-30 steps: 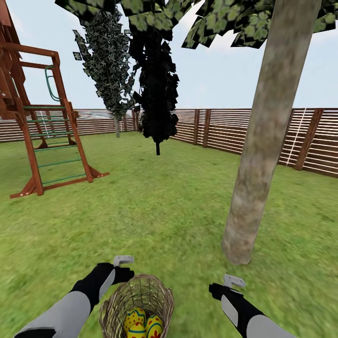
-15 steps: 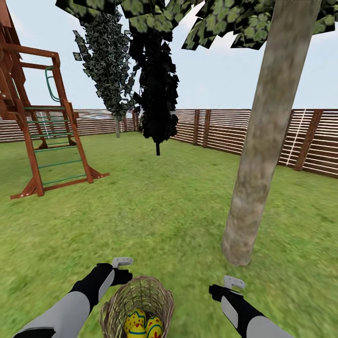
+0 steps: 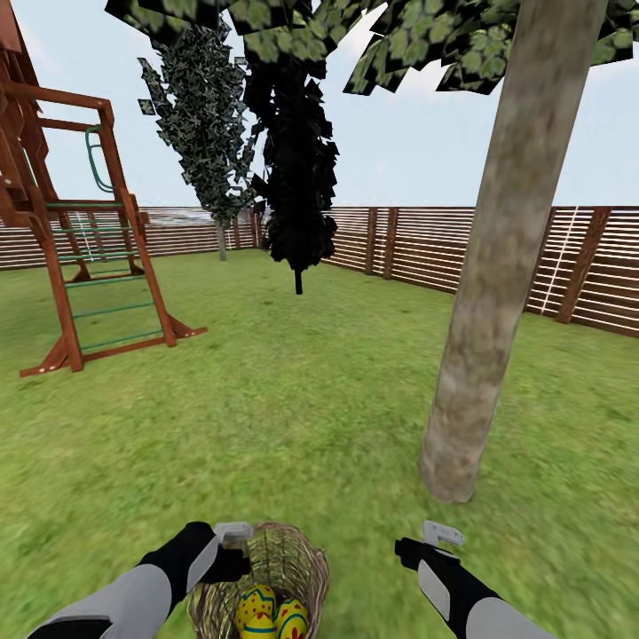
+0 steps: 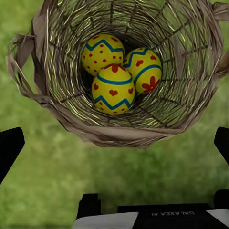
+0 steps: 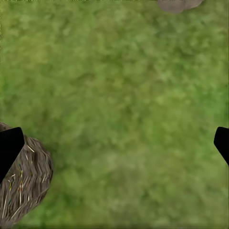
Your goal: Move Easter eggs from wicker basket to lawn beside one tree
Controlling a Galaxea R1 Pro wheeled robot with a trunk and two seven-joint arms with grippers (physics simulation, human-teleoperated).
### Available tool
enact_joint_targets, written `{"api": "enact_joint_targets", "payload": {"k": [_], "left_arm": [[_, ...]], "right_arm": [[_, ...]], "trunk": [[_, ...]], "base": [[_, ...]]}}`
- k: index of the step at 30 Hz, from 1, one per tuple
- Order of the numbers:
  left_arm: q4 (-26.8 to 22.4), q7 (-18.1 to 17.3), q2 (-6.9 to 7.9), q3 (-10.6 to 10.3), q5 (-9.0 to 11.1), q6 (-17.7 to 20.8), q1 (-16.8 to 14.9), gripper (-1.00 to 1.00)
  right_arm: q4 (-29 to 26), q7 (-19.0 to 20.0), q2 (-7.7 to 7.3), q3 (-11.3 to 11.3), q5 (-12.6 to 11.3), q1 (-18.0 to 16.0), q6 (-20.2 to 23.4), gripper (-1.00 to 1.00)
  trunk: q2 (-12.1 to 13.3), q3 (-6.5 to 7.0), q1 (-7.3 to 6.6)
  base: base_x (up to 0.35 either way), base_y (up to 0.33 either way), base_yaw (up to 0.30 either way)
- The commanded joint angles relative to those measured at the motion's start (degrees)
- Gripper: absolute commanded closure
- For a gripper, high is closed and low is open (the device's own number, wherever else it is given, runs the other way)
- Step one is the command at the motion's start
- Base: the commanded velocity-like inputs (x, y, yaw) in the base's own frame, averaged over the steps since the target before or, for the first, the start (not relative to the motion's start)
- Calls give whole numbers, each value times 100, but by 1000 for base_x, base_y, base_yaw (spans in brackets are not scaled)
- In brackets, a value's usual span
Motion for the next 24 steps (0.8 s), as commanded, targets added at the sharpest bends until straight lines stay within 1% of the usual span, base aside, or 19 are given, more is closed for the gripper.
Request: {"api": "enact_joint_targets", "payload": {"k": [1,5,13,18,22,24], "left_arm": [[-10,-8,-1,20,0,30,-1,-100],[-13,-9,-2,16,6,-4,-1,-100],[-33,-10,-2,6,17,-118,-2,-100],[-39,-10,-2,-10,16,-415,-2,-100],[-41,-10,-3,-13,9,-547,-2,-100],[-41,-10,-3,-14,2,-694,-2,-100]], "right_arm": [[-14,-15,4,-21,-28,-1,27,-100],[-14,-13,4,-21,-28,-2,24,-100],[-11,-11,4,-19,-28,0,26,-100],[-10,-9,4,-19,-28,3,23,-100],[-26,-8,4,-19,-28,2,10,-100],[-28,-8,4,-17,-28,2,-22,-100]], "trunk": [[-4,-7,0],[-4,-7,0],[-325,-150,176],[-526,-240,286],[-686,-312,373],[-766,-348,417]], "base": [[0,0,0],[0,0,0],[0,0,0],[0,0,0],[0,0,0],[0,0,0]]}}
